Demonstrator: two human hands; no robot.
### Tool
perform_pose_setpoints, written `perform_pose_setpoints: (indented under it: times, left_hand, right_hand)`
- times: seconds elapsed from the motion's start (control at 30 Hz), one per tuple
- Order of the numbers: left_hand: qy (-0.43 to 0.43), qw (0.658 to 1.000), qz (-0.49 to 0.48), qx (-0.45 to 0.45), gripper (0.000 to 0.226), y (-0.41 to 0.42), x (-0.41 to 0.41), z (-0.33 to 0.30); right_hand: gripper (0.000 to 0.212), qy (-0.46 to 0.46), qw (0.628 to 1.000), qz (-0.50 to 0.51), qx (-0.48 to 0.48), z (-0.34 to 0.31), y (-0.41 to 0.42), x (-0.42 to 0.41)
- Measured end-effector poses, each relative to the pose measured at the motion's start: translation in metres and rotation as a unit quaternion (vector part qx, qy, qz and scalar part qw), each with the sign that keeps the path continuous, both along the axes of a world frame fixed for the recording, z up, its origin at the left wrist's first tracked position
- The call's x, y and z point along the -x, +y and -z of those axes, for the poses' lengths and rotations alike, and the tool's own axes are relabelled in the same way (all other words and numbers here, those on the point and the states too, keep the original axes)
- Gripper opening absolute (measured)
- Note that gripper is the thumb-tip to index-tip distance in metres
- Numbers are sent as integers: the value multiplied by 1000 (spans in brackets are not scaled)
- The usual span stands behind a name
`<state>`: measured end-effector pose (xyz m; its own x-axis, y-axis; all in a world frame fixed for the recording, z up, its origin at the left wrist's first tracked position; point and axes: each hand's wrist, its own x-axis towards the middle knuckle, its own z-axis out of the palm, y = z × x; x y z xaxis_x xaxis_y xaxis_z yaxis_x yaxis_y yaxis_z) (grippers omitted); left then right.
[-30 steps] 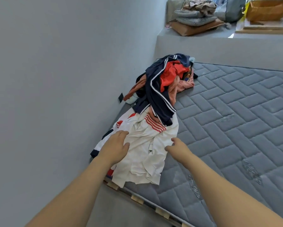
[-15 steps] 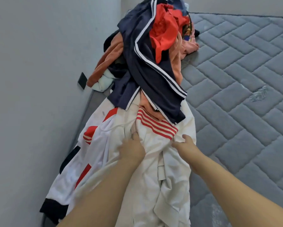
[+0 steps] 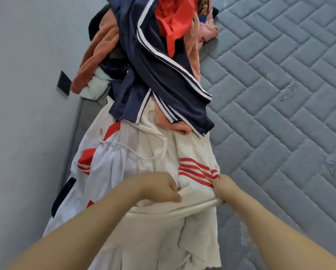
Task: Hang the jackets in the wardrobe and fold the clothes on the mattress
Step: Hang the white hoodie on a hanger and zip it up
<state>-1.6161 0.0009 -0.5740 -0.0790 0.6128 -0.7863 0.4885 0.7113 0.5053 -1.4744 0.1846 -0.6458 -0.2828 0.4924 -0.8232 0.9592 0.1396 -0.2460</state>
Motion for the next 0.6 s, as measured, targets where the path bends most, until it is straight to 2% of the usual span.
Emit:
perform_pose_setpoints:
  times: [0.07, 0.13, 0.17, 0.2, 0.23, 0.3, 0.33, 0.4, 0.47, 0.5, 0.53, 0.6]
  left_hand:
    - [63, 978, -190, -64, 33, 10, 29, 5]
    - [115, 936, -321, -87, 68, 23, 43, 20]
    - [125, 935, -327, -56, 84, 28, 39, 30]
    - [158, 943, -294, -15, 91, 34, 31, 42]
    - [208, 947, -244, 22, 88, 38, 19, 56]
    - [290, 936, -193, 49, 55, 42, -6, 77]
    - [290, 933, -207, 45, 40, 41, -15, 84]
    - [212, 941, -262, -1, 26, 28, -36, 90]
    - [55, 959, -275, -46, 23, 5, -70, 81]
    - [-12, 960, -274, -55, 26, -7, -86, 66]
    - [-57, 961, -267, -52, 32, -19, -99, 55]
    - [-66, 967, -243, -31, 41, -32, -102, 48]
  right_hand:
    - [29, -141, 980, -139, 19, -4, 10, -43]
    - [39, -244, 934, -261, 8, -12, 18, -77]
    - [42, -261, 925, -274, -11, -16, 23, -87]
    - [44, -262, 929, -258, -42, -15, 27, -92]
    - [45, -250, 938, -225, -82, -14, 30, -89]
    - [52, -148, 974, -109, -136, -8, 36, -63]
    - [59, -61, 990, -59, -116, -5, 34, -42]
    - [75, 94, 994, -3, -61, -1, 25, 1]
    - [89, 107, 990, -50, -79, 4, 17, 27]
    - [86, 79, 987, -99, -103, 8, 13, 32]
    - [75, 56, 981, -140, -123, 11, 10, 32]
    - [42, 83, 980, -127, -129, 12, 10, 23]
